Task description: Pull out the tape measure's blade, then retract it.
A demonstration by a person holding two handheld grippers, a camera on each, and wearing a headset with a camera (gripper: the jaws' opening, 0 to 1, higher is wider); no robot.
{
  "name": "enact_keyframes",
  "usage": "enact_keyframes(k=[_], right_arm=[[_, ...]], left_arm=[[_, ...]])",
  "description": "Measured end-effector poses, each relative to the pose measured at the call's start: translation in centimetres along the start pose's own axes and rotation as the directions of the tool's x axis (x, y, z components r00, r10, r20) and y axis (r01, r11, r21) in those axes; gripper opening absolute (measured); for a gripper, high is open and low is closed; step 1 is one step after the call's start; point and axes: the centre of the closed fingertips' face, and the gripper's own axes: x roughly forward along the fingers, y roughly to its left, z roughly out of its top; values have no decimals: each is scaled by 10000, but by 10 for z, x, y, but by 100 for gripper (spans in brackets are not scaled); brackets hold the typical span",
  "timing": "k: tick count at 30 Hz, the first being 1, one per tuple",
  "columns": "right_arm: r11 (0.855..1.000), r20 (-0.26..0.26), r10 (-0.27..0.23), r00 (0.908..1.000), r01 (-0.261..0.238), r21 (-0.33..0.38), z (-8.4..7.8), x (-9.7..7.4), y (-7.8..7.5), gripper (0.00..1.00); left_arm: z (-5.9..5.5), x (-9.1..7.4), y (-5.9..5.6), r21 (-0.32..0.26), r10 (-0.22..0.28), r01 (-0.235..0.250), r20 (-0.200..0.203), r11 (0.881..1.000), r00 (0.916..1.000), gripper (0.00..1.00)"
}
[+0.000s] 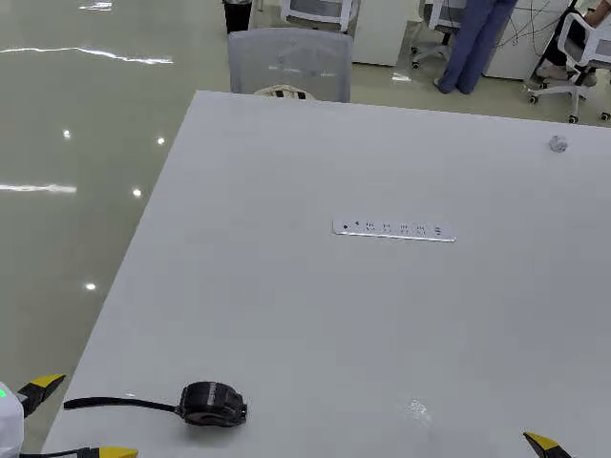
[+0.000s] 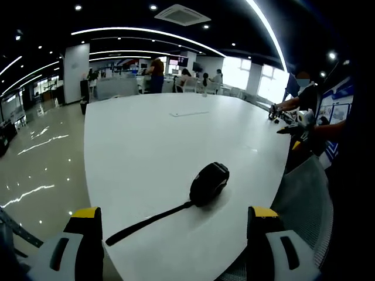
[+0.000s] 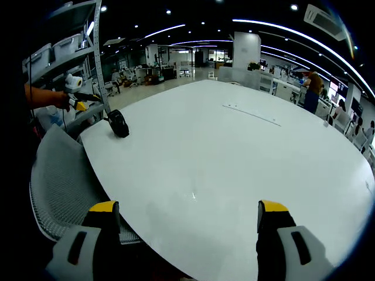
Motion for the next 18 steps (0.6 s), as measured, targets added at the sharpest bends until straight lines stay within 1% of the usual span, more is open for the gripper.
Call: enact_keyframes(k=[3,8,11,13,16,18], right_arm=[[9999,27,49,10000,-49,-152,5,2,-1,100],[9993,103,137,9999,-133,-337,12,6,-1,100],[9987,50,238,9997,-236,-454,15,11,1,100],[9982,30,266,9996,-264,-541,16,13,1,100],[9977,97,350,9993,-344,-580,22,18,3,100],[9977,129,409,9991,-401,-551,24,21,3,100]], left_arm=[[3,1,-1,51,-88,88,22,9999,10000,100],[5,3,-1,245,-143,144,-62,9996,9999,100],[6,5,-1,382,-238,247,-241,9990,9994,100],[8,6,-1,461,-279,291,-259,9985,9993,100],[11,8,1,408,-290,304,-343,9987,9990,100],[13,10,-2,373,-429,442,-353,9983,9985,100]])
